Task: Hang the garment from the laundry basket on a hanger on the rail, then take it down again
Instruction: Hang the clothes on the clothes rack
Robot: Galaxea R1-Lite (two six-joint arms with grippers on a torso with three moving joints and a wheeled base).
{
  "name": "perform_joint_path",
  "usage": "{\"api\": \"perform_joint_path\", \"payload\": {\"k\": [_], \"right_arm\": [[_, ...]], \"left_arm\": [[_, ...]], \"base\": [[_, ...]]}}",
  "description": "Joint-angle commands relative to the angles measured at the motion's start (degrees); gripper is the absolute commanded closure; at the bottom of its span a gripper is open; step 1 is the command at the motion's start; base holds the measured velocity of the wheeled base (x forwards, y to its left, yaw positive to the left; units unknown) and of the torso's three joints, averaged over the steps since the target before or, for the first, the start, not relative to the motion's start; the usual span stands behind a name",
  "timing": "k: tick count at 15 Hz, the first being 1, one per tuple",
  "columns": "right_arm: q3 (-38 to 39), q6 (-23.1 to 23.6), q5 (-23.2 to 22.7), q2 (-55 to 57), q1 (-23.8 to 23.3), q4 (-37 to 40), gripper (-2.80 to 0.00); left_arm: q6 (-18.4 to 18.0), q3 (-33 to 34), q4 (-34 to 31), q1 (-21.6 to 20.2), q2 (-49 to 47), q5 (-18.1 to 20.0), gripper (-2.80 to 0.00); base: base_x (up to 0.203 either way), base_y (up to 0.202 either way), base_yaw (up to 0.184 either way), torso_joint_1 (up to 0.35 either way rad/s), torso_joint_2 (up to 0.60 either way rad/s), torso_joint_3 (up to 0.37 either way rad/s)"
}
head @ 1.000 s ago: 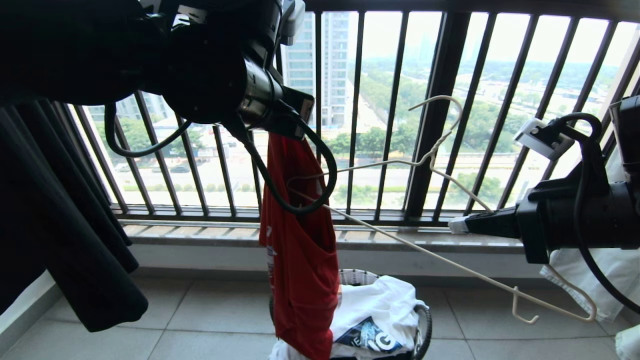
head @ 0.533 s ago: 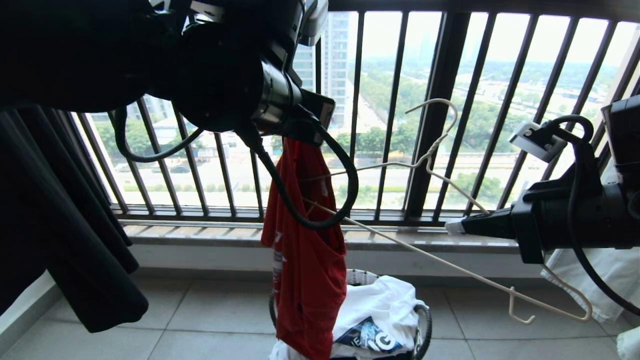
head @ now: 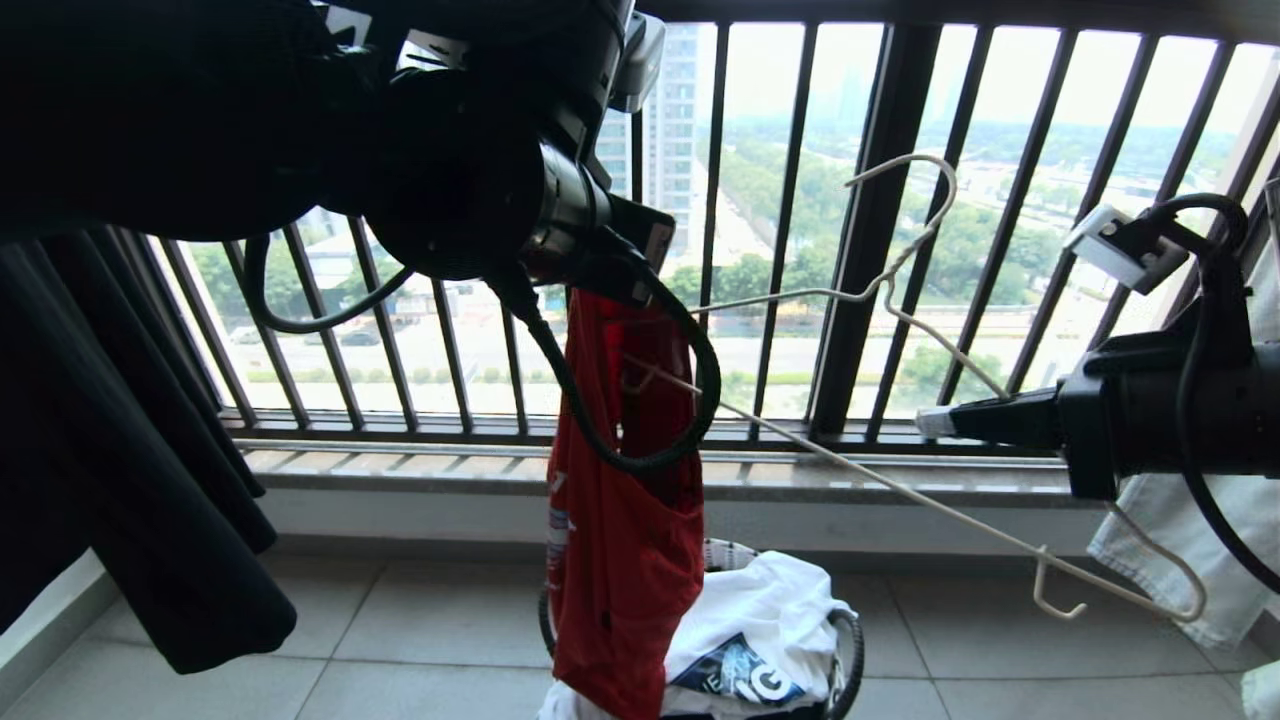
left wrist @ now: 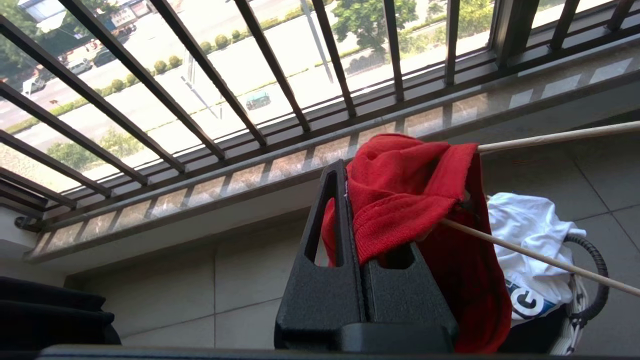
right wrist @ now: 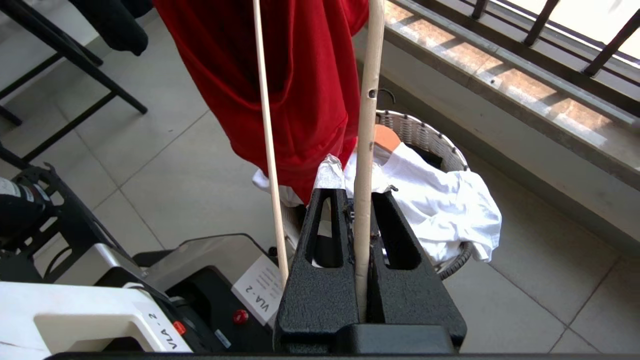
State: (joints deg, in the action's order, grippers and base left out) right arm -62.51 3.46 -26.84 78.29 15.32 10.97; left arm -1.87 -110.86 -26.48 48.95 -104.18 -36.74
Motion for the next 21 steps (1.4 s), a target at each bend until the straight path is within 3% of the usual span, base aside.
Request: {"api": "perform_joint_path", "payload": {"k": [1, 5, 11, 21], "right_arm": [[-0.6, 0.1, -0.1, -0.9, -1.8, 0.2, 0.00], [-0.3, 0.2, -0.8, -2.3, -1.7, 0.3, 0.00], [1.4, 0.2, -1.2, -2.3, 4.8, 0.7, 0.00], [1.8, 0.1, -1.3, -2.2, 7.3, 1.2, 0.00]], "left_arm": [[-0.2, 0.0, -0.2, -0.1, -0.3, -0.8, 0.00], [-0.2, -0.5, 0.2, 0.4, -1.1, -1.0, 0.00], [-1.2, -0.7, 3.6, 0.4, -2.6, -0.9, 0.00], [-3.0, -0.7, 5.9, 0.5, -3.3, -0.7, 0.00]], "base": [[0.000, 0.000, 0.000, 0.000, 0.00, 0.000], [0.000, 0.000, 0.000, 0.000, 0.00, 0.000], [0.000, 0.000, 0.000, 0.000, 0.00, 0.000], [0.000, 0.000, 0.000, 0.000, 0.00, 0.000]]}}
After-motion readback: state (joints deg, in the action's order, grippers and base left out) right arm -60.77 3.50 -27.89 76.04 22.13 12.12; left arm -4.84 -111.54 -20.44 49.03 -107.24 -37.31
